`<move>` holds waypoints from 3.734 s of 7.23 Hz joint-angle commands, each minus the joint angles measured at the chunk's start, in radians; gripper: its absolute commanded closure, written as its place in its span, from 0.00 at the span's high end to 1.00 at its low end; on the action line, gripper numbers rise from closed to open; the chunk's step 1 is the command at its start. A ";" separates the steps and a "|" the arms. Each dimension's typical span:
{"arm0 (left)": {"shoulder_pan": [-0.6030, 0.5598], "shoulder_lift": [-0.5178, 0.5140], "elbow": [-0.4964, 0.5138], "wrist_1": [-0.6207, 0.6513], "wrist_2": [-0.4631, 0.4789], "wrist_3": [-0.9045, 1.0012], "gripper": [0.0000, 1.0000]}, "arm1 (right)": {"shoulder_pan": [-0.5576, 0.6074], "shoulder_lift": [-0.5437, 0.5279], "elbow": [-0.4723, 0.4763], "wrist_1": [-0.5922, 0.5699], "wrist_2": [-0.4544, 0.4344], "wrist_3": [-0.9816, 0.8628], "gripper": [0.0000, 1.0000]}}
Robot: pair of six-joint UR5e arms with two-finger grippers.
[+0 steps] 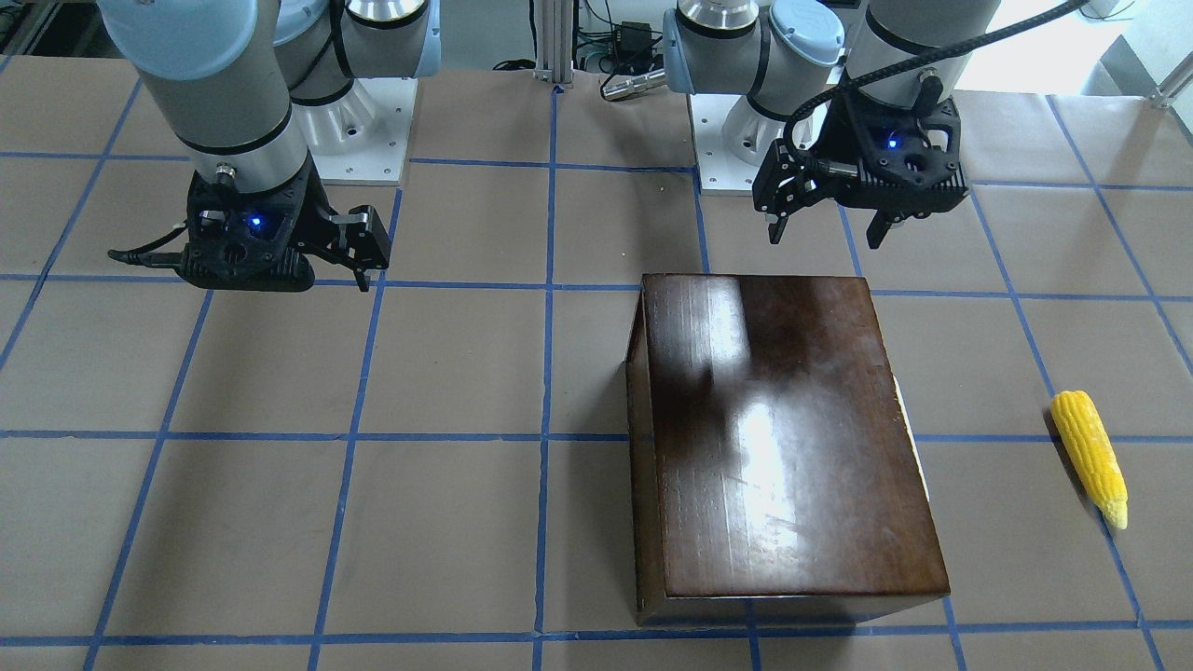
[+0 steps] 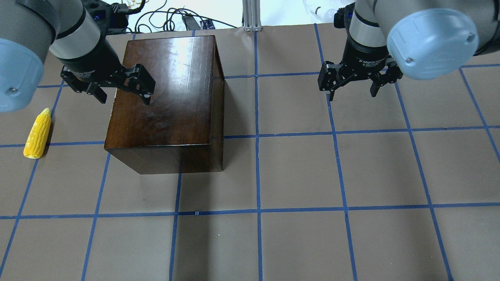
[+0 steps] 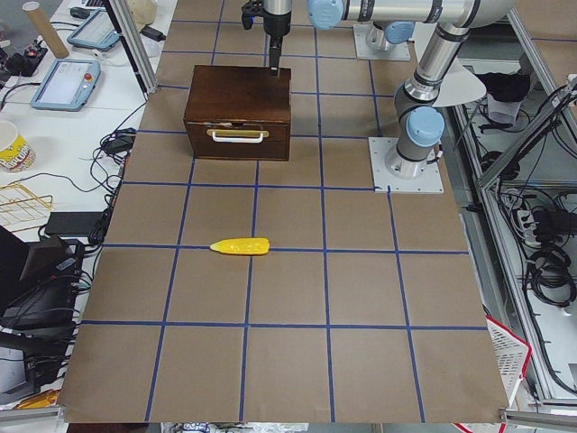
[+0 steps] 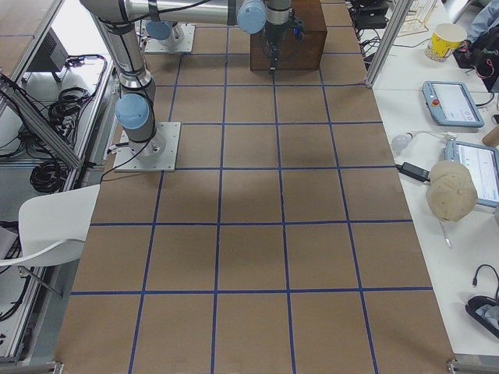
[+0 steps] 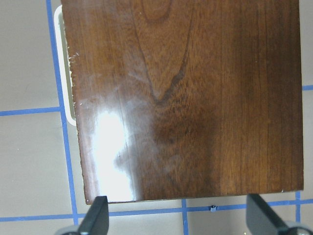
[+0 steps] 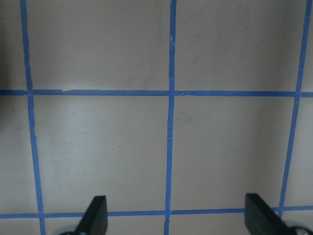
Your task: Open drawer and put corn inside
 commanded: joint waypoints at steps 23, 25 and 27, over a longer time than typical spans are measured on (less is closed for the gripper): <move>0.430 -0.303 -0.009 0.280 -0.348 0.429 1.00 | 0.000 0.000 0.000 -0.002 0.000 0.000 1.00; 0.434 -0.339 -0.005 0.280 -0.337 0.461 1.00 | 0.000 0.000 0.000 0.000 0.000 0.000 1.00; 0.450 -0.359 -0.012 0.279 -0.346 0.486 1.00 | 0.000 0.000 0.000 0.000 0.000 0.000 1.00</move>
